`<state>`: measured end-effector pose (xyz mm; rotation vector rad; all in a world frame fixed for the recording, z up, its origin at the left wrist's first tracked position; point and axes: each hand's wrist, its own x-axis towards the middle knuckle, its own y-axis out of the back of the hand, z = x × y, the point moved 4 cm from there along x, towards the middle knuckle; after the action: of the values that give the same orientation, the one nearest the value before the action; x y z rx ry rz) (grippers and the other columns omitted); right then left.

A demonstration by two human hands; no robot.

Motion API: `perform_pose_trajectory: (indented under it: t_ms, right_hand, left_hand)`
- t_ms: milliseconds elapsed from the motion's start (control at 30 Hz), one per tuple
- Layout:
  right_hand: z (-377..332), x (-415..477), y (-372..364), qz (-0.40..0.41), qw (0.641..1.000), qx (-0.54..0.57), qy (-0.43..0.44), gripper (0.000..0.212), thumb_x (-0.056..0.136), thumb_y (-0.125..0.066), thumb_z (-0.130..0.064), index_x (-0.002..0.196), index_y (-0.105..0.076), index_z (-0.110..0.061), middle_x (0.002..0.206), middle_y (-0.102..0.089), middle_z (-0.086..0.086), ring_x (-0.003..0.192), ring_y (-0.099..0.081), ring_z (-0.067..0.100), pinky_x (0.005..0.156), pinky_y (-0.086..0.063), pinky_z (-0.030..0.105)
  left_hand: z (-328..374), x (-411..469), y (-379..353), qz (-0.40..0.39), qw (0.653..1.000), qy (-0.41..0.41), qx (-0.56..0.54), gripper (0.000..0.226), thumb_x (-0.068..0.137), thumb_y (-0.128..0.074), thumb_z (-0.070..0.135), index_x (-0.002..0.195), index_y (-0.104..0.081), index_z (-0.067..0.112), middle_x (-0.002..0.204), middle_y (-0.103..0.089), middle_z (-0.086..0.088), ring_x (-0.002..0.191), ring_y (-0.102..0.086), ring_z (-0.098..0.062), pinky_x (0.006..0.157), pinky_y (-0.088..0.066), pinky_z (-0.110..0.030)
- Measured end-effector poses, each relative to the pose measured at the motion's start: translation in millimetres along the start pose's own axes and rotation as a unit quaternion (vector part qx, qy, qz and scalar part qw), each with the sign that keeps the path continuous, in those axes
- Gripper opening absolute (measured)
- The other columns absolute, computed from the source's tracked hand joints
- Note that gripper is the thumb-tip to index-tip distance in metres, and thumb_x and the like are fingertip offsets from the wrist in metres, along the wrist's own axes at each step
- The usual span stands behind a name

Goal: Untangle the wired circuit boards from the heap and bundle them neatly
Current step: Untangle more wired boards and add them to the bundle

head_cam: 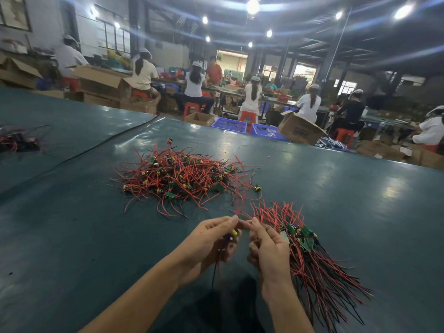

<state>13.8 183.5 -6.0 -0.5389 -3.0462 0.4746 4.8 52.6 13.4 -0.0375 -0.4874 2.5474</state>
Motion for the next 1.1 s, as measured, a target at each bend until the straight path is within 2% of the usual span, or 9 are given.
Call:
perform_pose_trajectory:
  t_ms: [200, 333, 467, 533, 633, 700, 833, 933, 1100]
  right_hand:
    - [3.1, 0.1, -3.6, -0.009, 0.999, -0.033, -0.009, 0.017, 0.089, -0.068, -0.016, 0.072, -0.07, -0.016, 0.051, -0.051, -0.008, 0.038, -0.039, 0.004, 0.036, -0.032, 0.016]
    - [0.6, -3.2, -7.5, -0.045, 0.998, -0.035, 0.019, 0.01, 0.086, -0.069, -0.007, 0.078, -0.072, -0.01, 0.061, -0.061, 0.003, 0.046, -0.047, 0.009, 0.043, -0.037, 0.02]
    - [-3.6, -7.6, -14.1, -0.078, 0.996, -0.027, 0.04, 0.012, 0.082, -0.069, 0.005, 0.078, -0.073, -0.006, 0.06, -0.069, 0.0, 0.045, -0.056, 0.001, 0.044, -0.043, 0.011]
    - [-4.9, -7.6, -15.0, -0.089, 0.995, -0.017, 0.041, 0.014, 0.083, -0.065, 0.011, 0.084, -0.073, -0.001, 0.066, -0.071, 0.007, 0.054, -0.062, 0.008, 0.051, -0.048, 0.014]
    - [-3.4, -9.1, -15.9, -0.112, 0.992, -0.04, 0.04, 0.018, 0.086, -0.061, 0.013, 0.096, -0.073, 0.003, 0.06, -0.061, 0.007, 0.047, -0.05, 0.007, 0.045, -0.04, 0.014]
    - [-1.7, -12.0, -18.4, -0.132, 0.988, -0.065, 0.046, 0.02, 0.084, -0.065, 0.011, 0.094, -0.075, -0.003, 0.058, -0.055, 0.009, 0.04, -0.041, 0.003, 0.04, -0.034, 0.013]
    - [-2.0, -15.8, -22.6, -0.175, 0.983, -0.016, 0.053, 0.028, 0.078, -0.067, 0.017, 0.1, -0.071, -0.001, 0.062, -0.067, 0.002, 0.045, -0.054, 0.0, 0.046, -0.042, 0.008]
    - [-3.7, -15.3, -23.3, -0.166, 0.981, -0.026, 0.093, 0.028, 0.076, -0.072, 0.01, 0.1, -0.072, -0.005, 0.063, -0.068, -0.002, 0.047, -0.056, -0.001, 0.049, -0.042, 0.008]
    - [-5.3, -11.6, -17.4, -0.092, 0.99, -0.004, 0.105, 0.01, 0.073, -0.073, -0.019, 0.076, -0.08, -0.012, 0.058, -0.061, 0.002, 0.041, -0.043, 0.0, 0.042, -0.033, 0.011]
  left_hand:
    - [7.6, 2.2, 13.2, 0.114, 0.989, -0.035, -0.083, 0.021, 0.076, -0.061, 0.032, 0.081, -0.077, 0.02, 0.079, -0.073, -0.006, 0.066, -0.067, -0.011, 0.057, -0.048, -0.017]
    - [6.2, 2.7, 14.4, 0.137, 0.984, -0.029, -0.114, 0.016, 0.075, -0.063, 0.03, 0.086, -0.063, 0.019, 0.091, -0.076, -0.01, 0.068, -0.07, -0.013, 0.054, -0.047, -0.018]
    - [3.6, 3.1, 13.4, 0.148, 0.986, -0.028, -0.075, 0.02, 0.076, -0.065, 0.035, 0.082, -0.055, 0.019, 0.097, -0.075, -0.011, 0.072, -0.071, -0.011, 0.056, -0.049, -0.016]
    - [4.8, 2.9, 15.6, 0.167, 0.985, -0.042, -0.03, 0.024, 0.075, -0.065, 0.04, 0.083, -0.054, 0.019, 0.097, -0.076, -0.009, 0.077, -0.071, -0.01, 0.063, -0.048, -0.02]
    - [7.0, 1.4, 21.1, 0.206, 0.977, -0.059, 0.01, 0.028, 0.076, -0.062, 0.045, 0.084, -0.054, 0.02, 0.096, -0.076, -0.004, 0.087, -0.072, -0.01, 0.073, -0.041, -0.029]
    - [6.2, 1.2, 24.5, 0.229, 0.972, -0.054, 0.007, 0.025, 0.079, -0.061, 0.043, 0.084, -0.053, 0.02, 0.096, -0.076, -0.002, 0.088, -0.071, -0.008, 0.075, -0.04, -0.03]
    - [4.2, 1.5, 25.9, 0.247, 0.968, -0.027, -0.032, 0.017, 0.091, -0.058, 0.037, 0.083, -0.051, 0.023, 0.096, -0.076, -0.001, 0.085, -0.071, -0.004, 0.075, -0.04, -0.031]
    - [3.9, 1.1, 24.2, 0.246, 0.969, -0.018, -0.03, 0.018, 0.09, -0.059, 0.037, 0.083, -0.052, 0.021, 0.096, -0.076, -0.001, 0.086, -0.071, -0.005, 0.076, -0.042, -0.03]
    - [0.3, 2.0, 21.4, 0.241, 0.97, 0.004, -0.014, 0.022, 0.083, -0.067, 0.036, 0.086, -0.064, 0.015, 0.097, -0.076, -0.005, 0.091, -0.071, -0.014, 0.069, -0.05, -0.026]
